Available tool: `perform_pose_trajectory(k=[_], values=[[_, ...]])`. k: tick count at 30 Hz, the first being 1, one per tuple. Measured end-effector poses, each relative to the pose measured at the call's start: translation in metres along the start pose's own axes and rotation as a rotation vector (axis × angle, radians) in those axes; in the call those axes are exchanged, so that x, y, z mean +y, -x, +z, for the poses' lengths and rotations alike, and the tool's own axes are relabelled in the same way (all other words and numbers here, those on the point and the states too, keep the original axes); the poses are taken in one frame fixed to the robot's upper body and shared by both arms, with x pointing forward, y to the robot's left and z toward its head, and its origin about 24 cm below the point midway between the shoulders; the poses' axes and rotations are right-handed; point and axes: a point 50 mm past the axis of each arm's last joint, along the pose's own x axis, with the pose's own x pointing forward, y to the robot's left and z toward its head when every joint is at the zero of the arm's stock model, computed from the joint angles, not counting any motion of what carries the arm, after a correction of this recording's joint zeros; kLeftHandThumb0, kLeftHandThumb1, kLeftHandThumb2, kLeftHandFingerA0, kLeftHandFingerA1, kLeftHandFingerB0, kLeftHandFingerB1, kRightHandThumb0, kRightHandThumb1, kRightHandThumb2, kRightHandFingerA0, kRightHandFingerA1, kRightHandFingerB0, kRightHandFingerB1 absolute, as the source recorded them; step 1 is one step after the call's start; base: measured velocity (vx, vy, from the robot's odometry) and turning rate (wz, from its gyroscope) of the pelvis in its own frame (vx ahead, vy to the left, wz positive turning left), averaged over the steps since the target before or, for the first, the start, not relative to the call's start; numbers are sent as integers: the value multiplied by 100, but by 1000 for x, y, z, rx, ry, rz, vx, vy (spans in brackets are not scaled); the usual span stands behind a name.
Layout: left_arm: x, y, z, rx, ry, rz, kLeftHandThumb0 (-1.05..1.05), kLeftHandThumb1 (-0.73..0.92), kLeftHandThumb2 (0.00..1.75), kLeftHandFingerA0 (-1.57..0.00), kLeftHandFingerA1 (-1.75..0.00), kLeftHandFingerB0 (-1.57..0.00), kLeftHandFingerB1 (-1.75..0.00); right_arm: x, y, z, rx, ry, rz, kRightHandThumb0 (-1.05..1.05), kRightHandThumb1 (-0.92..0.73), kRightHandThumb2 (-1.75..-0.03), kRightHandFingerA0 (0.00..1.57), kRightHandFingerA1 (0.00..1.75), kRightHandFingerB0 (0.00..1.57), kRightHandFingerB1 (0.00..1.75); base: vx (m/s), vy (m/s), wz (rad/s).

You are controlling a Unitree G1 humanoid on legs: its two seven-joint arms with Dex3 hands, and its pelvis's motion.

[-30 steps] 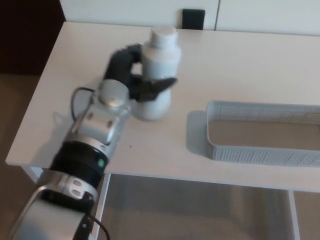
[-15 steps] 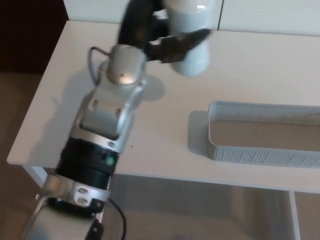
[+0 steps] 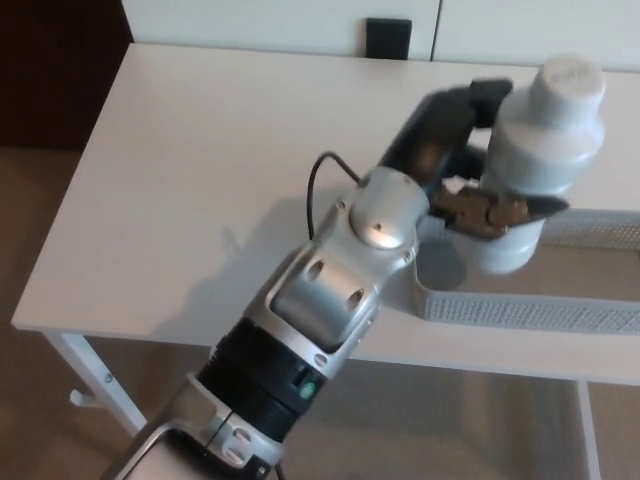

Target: The robot walk up to a desk on which a bottle is kept on the left hand side and a container is kept on the right hand side. The robot uses its left hand to pick up the bottle and places it in the container.

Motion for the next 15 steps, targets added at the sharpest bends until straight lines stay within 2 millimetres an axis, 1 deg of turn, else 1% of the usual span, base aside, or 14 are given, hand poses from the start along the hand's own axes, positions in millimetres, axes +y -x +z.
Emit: perform_pose_trajectory(k=[1, 3, 4, 5, 6, 7, 8, 10, 11, 12, 13, 14, 15], values=[[0, 0, 0, 0, 0, 0, -24, 71, 83, -126, -113, -89, -105, 0, 0, 0, 0, 0, 0, -3, -43, -55, 47, 48, 41, 38, 0, 0, 0], [-4, -3, -13, 55, -25, -4, -24, 72, 81, -125, -115, -90, -103, 0, 0, 0, 1, 0, 0, -4, -44, -54, 45, 47, 39, 37, 0, 0, 0], [-4, -3, -15, 66, -29, -4, -24, 72, 82, -123, -115, -89, -102, 0, 0, 0, 1, 0, 0, 0, -43, -55, 43, 47, 39, 38, 0, 0, 0], [-4, -3, -15, 66, -29, -4, -22, 71, 87, -119, -130, -85, -114, 0, 0, 0, 1, 0, 0, -5, -42, -55, 43, 48, 40, 38, 0, 0, 0], [-6, -4, -22, 96, -40, -5, -23, 72, 86, -119, -131, -85, -113, 0, 0, 0, 1, 0, 0, -3, -43, -55, 46, 49, 41, 39, 0, 0, 0], [-6, -4, -23, 100, -42, -5, -23, 72, 86, -119, -131, -85, -113, 0, 0, 0, 1, 0, 0, -3, -43, -55, 46, 49, 41, 39, 0, 0, 0], [-6, -4, -26, 112, -47, -2, -23, 60, 109, -126, -122, -90, -102, 0, 0, 0, 1, 0, 0, -4, -43, -55, 45, 49, 41, 39, 0, 0, 0], [-6, -5, -28, 116, -49, 3, -23, 60, 109, -126, -122, -90, -102, 0, 1, -1, 2, 0, 0, -4, -43, -55, 45, 49, 41, 39, 0, 0, 0], [-6, -5, -28, 117, -50, 6, -24, 70, 89, -119, -132, -85, -113, 0, 1, -1, 3, 0, 1, -3, -43, -55, 49, 50, 40, 38, 0, 0, 0], [-6, -5, -30, 121, -51, 9, -23, 59, 111, -126, -122, -90, -102, 0, 1, -1, 4, 0, 3, -6, -42, -54, 49, 48, 39, 37, 0, 0, 0], [-6, -5, -30, 123, -51, 10, -23, 59, 111, -126, -122, -90, -102, 0, 1, -1, 4, 0, 3, -6, -42, -54, 49, 48, 39, 37, 0, 0, 0], [-6, -5, -31, 124, -51, 11, -24, 70, 89, -119, -129, -85, -111, 0, 1, -1, 5, 0, 4, -10, -42, -54, 46, 47, 38, 36, 0, 0, 0], [-6, -5, -32, 123, -50, 14, -24, 70, 89, -119, -129, -85, -111, 0, 1, -2, 6, 0, 5, -10, -42, -54, 46, 47, 38, 36, 0, 0, 0]])
